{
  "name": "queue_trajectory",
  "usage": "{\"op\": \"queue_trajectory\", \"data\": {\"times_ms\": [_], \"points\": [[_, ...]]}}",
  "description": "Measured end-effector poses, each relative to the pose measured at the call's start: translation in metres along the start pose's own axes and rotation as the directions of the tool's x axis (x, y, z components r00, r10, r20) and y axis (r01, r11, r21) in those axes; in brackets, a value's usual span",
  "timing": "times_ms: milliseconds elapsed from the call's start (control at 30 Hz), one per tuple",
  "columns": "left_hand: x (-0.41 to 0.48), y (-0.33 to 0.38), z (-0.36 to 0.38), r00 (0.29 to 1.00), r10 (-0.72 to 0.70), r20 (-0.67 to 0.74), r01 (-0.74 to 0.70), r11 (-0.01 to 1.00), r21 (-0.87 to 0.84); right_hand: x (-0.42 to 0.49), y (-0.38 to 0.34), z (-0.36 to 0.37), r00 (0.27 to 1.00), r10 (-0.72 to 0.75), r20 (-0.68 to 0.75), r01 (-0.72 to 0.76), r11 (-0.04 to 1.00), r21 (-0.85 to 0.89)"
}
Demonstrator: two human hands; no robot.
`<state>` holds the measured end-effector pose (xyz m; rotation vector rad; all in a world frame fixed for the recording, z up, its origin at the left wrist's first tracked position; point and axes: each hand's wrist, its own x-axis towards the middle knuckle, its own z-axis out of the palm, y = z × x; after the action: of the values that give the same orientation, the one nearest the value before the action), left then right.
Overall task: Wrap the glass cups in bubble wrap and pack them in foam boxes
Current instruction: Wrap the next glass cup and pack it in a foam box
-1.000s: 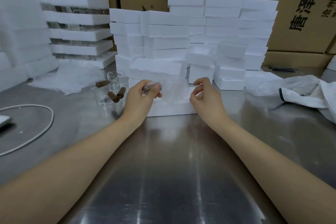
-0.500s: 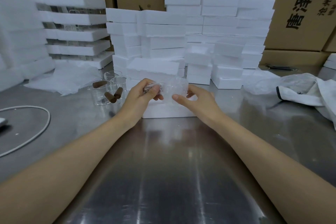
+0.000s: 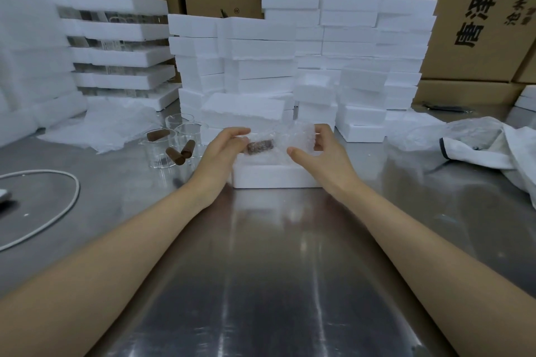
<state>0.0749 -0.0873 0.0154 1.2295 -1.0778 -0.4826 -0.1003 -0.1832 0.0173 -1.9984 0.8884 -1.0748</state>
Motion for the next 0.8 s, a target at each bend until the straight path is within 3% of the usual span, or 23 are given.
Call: {"op": "queue_trajectory", "data": {"times_ms": [167, 367, 600, 700, 800], "points": [[-0.004, -0.002, 0.002, 0.987, 0.031, 0.156, -0.069, 0.967, 0.245, 0.003, 0.008, -0.004, 0.998, -0.002, -0.064, -0.002, 0.998, -0.059], [-0.005, -0.002, 0.001, 0.986, 0.076, 0.146, -0.120, 0.941, 0.316, 0.004, 0.010, -0.006, 0.998, -0.002, -0.058, -0.004, 0.994, -0.107], [-0.009, -0.004, 0.001, 0.945, 0.106, 0.309, -0.243, 0.860, 0.449, 0.006, 0.012, -0.017, 0.999, 0.038, 0.028, -0.028, 0.956, -0.293], [-0.010, -0.007, 0.002, 0.939, 0.078, 0.336, -0.263, 0.793, 0.550, 0.008, 0.009, -0.018, 0.998, 0.016, -0.066, -0.030, 0.977, -0.211], [-0.010, -0.006, 0.002, 0.944, 0.085, 0.318, -0.252, 0.808, 0.532, 0.013, 0.012, -0.019, 0.987, 0.078, -0.139, -0.091, 0.992, -0.085]]}}
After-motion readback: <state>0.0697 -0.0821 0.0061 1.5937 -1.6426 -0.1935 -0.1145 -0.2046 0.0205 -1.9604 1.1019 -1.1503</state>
